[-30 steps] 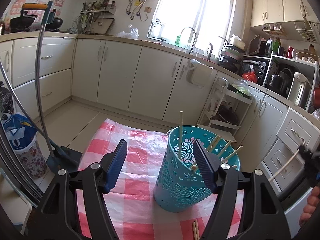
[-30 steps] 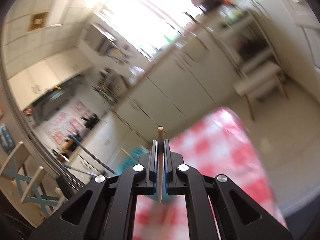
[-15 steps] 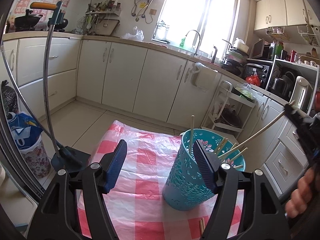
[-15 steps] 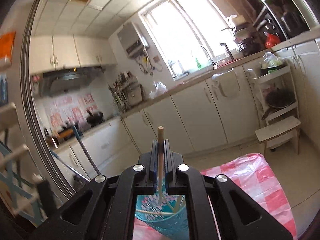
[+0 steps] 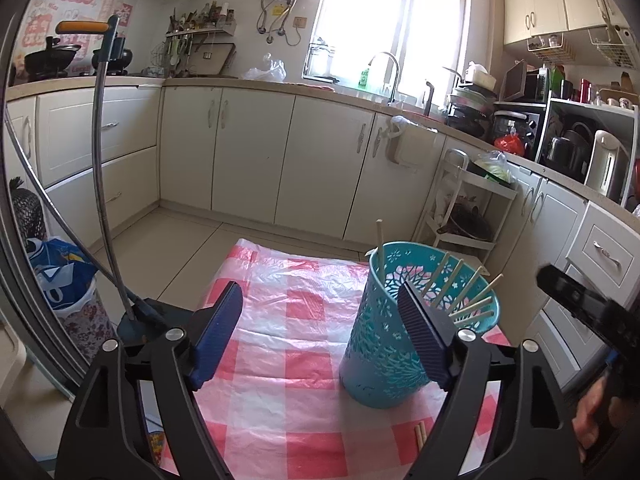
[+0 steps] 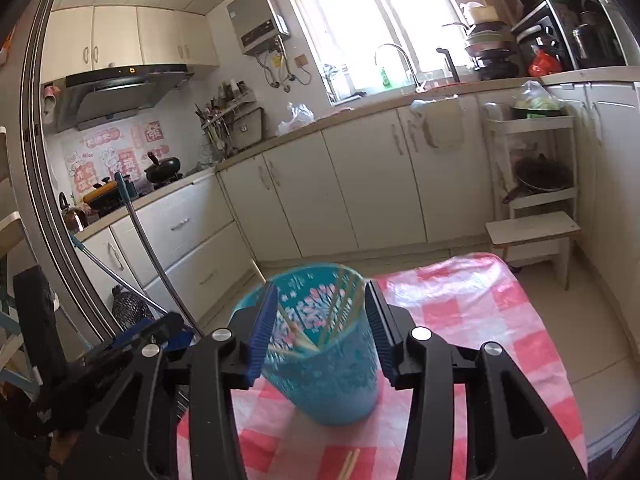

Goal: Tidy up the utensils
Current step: 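Lift the stick over the teal basket and open the right gripper, then move both grippers back down to the last two wooden sticks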

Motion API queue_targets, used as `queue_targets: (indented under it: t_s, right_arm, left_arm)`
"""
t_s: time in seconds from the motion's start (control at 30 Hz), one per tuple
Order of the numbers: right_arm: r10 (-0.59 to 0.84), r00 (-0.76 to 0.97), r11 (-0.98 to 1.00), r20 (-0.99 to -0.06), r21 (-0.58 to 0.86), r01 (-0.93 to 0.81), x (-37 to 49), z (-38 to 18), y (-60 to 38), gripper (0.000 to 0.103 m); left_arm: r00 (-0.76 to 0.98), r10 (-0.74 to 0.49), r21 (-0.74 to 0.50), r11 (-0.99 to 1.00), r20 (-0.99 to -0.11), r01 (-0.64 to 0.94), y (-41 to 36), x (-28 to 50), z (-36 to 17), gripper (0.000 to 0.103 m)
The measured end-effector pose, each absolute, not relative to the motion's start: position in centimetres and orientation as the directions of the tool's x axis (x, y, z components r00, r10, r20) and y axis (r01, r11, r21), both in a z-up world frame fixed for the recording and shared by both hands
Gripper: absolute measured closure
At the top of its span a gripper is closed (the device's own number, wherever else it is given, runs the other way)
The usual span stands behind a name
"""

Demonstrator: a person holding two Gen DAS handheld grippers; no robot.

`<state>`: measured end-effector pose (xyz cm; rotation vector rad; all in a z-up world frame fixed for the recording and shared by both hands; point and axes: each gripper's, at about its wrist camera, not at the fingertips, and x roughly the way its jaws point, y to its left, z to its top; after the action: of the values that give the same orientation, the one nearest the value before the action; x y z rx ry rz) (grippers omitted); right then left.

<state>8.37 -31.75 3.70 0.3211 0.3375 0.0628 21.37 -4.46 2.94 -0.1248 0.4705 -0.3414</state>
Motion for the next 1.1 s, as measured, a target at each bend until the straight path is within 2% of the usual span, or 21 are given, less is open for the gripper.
queue_targets:
  t_s: [0.3,0.5,0.6,0.8,1.1]
  right_arm:
    - [0.092,0.885,0.946,-0.457,0.317,0.066,2.3,1.2,-31.0,0.035]
    - [0.076,0.825,0.951,-0.561,0.290,0.109,0.8,-1.8,-30.3,0.034]
    - [0.069,0.796,0.959,-0.602,0.259,0.113,1.1,-3.0,-29.4,0.033]
    - [0.034,0.755,0.980,-0.655,0.169,0.102,2.1,-4.8,-27.8,0.028]
    - [0.023,0.724,0.984,-0.690,0.144,0.106,3.1,-6.0,-27.3,0.024]
  left_arm:
    - [0.815,-0.343,-0.190,0.939,-0.466,0.287,-3.2,19.7,1.7,0.015]
    - [0.773,-0.373,-0.217,0.928,-0.513,0.304,-2.9,17.8,0.7,0.008]
    - [0.756,-0.391,-0.218,0.920,-0.525,0.325,-3.1,17.0,0.2,0.008]
    - [0.722,-0.400,-0.191,0.914,-0.565,0.357,-4.3,16.6,-0.4,0.008]
    - [0.698,-0.377,-0.219,0.926,-0.610,0.309,-3.6,17.8,-1.0,0.008]
